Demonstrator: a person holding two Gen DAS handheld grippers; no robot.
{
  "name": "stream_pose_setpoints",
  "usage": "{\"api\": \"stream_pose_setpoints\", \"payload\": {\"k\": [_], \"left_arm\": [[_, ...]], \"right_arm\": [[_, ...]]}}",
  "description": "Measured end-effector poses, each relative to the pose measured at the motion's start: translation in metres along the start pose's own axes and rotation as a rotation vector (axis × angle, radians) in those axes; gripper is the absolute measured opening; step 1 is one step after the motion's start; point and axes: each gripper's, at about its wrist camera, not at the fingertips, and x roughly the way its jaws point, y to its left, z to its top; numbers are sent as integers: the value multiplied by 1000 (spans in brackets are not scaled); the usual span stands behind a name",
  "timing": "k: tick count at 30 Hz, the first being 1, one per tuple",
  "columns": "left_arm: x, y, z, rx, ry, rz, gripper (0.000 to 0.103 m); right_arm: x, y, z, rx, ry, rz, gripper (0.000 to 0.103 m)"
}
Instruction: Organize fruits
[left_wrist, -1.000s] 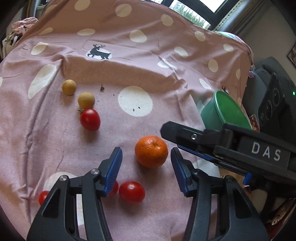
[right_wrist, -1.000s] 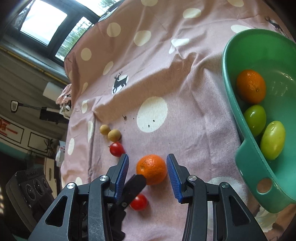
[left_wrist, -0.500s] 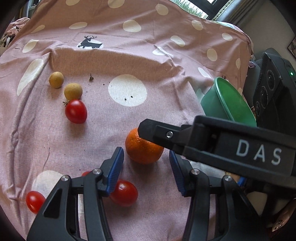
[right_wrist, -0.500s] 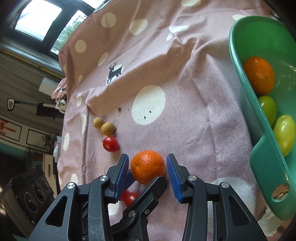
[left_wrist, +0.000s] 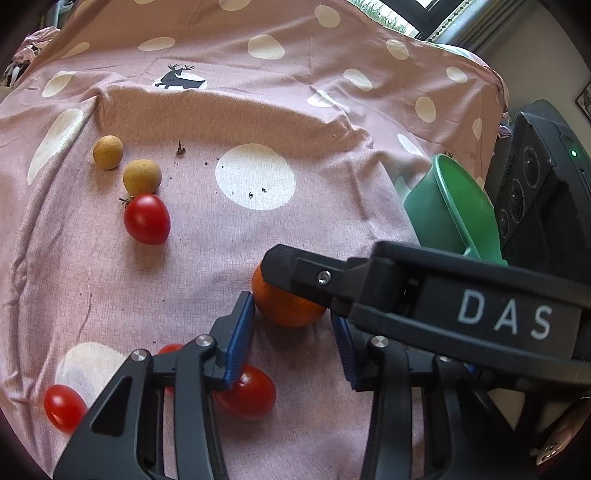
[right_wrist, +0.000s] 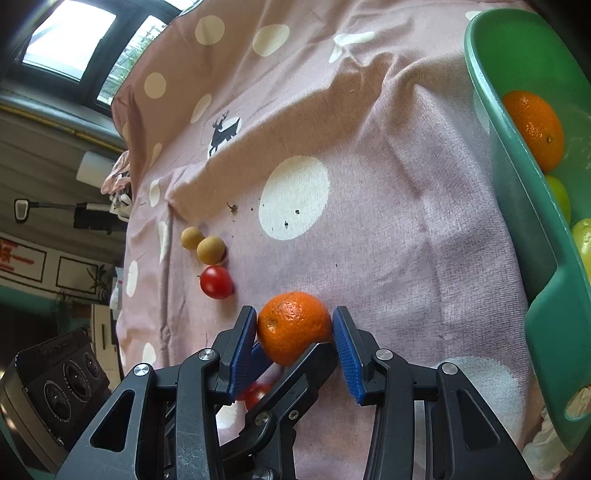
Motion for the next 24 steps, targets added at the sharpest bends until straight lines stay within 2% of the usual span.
{"api": "stream_pose_setpoints", "payload": {"k": [8, 24], "left_arm": [[-5, 1, 0, -2, -17, 0, 41], [-48, -18, 0, 47, -171, 10, 41]], "right_arm": [[1, 5, -1, -26, -3, -5, 46], [-33, 34, -14, -146, -122, 11, 46]]}}
